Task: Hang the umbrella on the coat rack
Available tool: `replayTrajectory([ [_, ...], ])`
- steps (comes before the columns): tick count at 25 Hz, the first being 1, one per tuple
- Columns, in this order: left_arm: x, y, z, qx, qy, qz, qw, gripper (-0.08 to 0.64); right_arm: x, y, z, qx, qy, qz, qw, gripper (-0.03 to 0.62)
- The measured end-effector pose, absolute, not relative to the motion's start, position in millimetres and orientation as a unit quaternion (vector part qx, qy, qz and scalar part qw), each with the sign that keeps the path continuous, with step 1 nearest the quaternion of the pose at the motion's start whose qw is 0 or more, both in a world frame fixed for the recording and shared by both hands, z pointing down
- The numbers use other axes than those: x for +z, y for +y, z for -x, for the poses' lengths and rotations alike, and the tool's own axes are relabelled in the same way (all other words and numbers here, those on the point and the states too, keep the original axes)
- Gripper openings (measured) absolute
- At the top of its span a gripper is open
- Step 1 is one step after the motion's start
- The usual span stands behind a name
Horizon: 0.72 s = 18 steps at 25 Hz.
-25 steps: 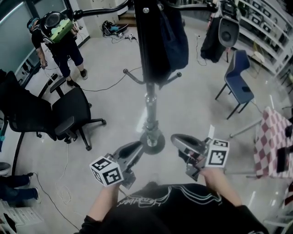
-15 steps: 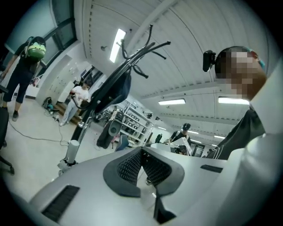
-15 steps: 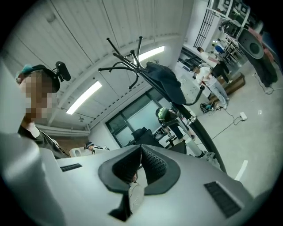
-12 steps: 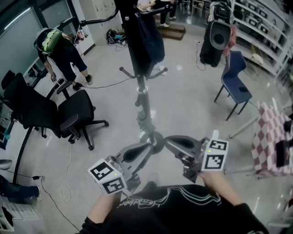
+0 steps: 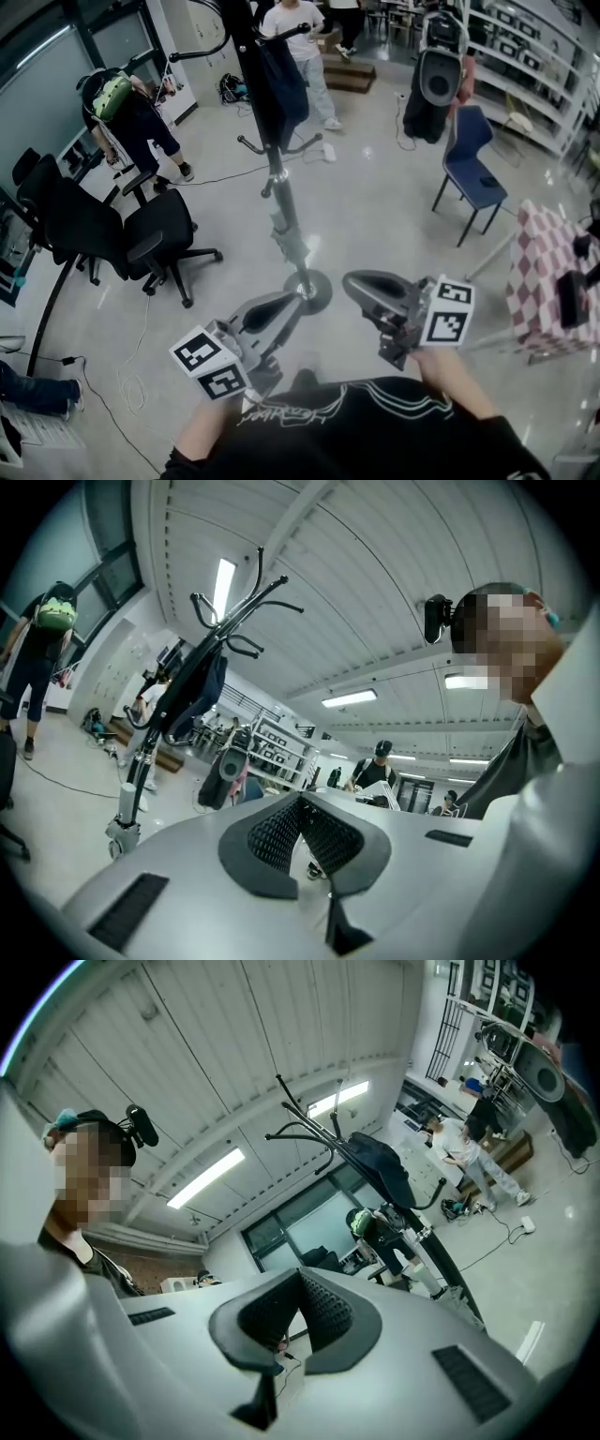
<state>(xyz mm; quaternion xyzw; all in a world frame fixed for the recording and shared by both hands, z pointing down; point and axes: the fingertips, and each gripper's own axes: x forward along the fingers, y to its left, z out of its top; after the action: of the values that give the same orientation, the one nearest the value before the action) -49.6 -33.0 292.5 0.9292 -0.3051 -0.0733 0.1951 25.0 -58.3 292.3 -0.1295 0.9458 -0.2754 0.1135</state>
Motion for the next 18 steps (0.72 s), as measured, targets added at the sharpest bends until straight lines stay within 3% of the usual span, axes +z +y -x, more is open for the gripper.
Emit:
replayTrajectory([
  [18,276,8,15,-0.068,-0.306,-0.935,0.167,-0.002,277,-19,-58,-0.272,0.945,0.128,0.13,0.014],
])
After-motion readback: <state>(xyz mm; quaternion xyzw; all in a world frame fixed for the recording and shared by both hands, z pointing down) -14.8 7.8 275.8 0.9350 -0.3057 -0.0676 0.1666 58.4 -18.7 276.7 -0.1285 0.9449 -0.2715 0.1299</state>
